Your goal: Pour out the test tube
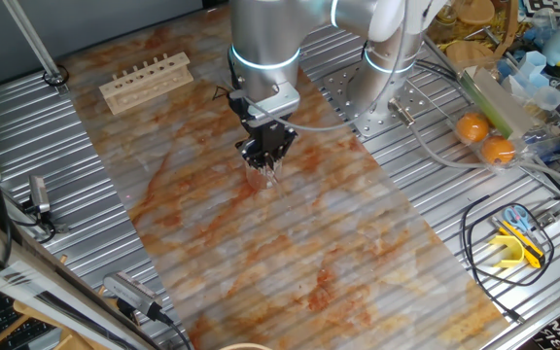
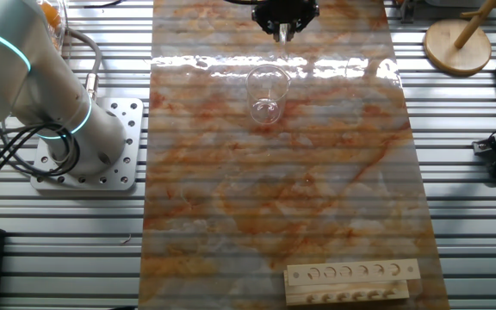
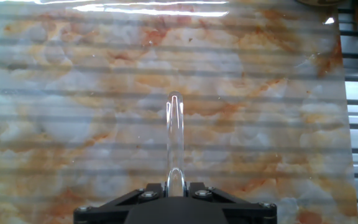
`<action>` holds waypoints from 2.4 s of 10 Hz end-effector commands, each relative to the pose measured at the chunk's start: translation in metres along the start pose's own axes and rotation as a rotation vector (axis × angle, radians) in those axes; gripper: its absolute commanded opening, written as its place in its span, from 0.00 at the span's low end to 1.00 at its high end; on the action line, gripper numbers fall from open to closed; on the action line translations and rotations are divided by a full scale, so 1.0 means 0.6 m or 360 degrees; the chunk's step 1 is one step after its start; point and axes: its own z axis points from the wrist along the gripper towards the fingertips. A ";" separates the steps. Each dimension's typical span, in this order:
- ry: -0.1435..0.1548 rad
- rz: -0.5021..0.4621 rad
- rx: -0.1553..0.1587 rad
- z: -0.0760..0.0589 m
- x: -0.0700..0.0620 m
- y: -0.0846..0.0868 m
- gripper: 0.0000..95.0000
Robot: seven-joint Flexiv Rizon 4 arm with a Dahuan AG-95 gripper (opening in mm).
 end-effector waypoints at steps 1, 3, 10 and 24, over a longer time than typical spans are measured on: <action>-0.0013 -0.0001 0.0000 0.000 0.000 0.000 0.00; -0.0029 -0.0025 0.0000 -0.003 0.006 -0.002 0.00; -0.0110 -0.0006 0.0004 -0.004 0.011 -0.004 0.00; -0.0234 0.0020 0.0013 -0.005 0.012 -0.004 0.00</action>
